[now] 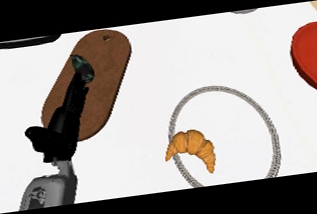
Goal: Pick the tomato from the placemat and place it in the bowl
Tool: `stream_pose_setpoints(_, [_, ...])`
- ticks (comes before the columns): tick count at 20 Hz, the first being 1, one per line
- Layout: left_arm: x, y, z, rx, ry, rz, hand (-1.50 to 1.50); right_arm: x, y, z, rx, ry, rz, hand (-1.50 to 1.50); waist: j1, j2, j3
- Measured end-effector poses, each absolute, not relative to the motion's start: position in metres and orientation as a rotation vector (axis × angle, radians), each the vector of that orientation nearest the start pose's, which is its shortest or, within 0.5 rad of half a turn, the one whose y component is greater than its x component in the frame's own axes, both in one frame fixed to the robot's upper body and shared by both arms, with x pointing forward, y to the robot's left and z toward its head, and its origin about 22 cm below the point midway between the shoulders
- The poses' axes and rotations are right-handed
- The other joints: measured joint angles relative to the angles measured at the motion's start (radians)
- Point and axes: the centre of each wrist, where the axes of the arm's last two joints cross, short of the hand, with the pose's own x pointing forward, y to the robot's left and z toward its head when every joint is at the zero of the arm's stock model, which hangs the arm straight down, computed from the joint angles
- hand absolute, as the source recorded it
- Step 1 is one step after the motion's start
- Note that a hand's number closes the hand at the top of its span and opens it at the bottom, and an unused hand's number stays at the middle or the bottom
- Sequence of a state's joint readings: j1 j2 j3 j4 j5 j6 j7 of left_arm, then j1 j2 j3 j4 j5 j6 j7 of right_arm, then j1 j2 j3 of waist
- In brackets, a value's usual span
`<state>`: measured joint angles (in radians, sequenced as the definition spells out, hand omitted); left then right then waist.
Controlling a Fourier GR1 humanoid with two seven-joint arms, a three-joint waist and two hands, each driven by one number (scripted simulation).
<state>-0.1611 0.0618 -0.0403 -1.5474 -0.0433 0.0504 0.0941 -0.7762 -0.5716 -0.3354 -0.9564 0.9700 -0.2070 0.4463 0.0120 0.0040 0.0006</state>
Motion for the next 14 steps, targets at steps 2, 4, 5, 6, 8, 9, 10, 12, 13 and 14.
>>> stream_pose_setpoints(2, [0.280,0.214,0.030,0.054,-1.602,-0.120,0.00,0.387,-0.403,0.181,-1.499,-1.125,0.203,1.50,-0.001,0.000,0.000])
stream_pose_setpoints(4, [0.279,0.215,0.031,0.052,-1.598,-0.120,0.00,0.381,-0.418,0.166,-1.501,-1.100,0.202,1.50,-0.001,0.000,0.000])
stream_pose_setpoints(5, [0.277,0.217,0.029,0.050,-1.598,-0.123,0.00,0.380,-0.424,0.157,-1.500,-1.087,0.199,1.50,0.001,0.001,0.000])
stream_pose_setpoints(6, [0.276,0.212,0.028,0.049,-1.598,-0.124,0.00,0.378,-0.431,0.150,-1.496,-1.075,0.198,1.50,0.002,0.001,0.000])
stream_pose_setpoints(8, [0.279,0.210,0.028,0.045,-1.604,-0.120,0.00,0.376,-0.442,0.138,-1.448,-1.057,0.201,1.50,0.005,0.003,0.001])
stream_pose_setpoints(9, [0.280,0.211,0.030,0.045,-1.602,-0.118,0.00,0.372,-0.449,0.133,-1.414,-1.055,0.182,1.50,0.005,0.003,0.001])
stream_pose_setpoints(10, [0.277,0.208,0.031,0.044,-1.599,-0.115,0.00,0.371,-0.451,0.129,-1.383,-1.053,0.169,-1.50,0.004,0.002,0.001])
stream_pose_setpoints(12, [0.276,0.208,0.032,0.048,-1.599,-0.121,0.00,0.363,-0.461,0.114,-1.310,-1.042,0.154,-1.50,0.003,0.002,0.001])
stream_pose_setpoints(13, [0.276,0.210,0.029,0.048,-1.598,-0.118,0.00,0.361,-0.464,0.110,-1.270,-1.047,0.156,-1.50,0.003,0.002,0.001])
stream_pose_setpoints(14, [0.273,0.210,0.030,0.049,-1.601,-0.120,0.00,0.359,-0.468,0.107,-1.234,-1.054,0.153,-1.50,0.006,0.002,0.002])
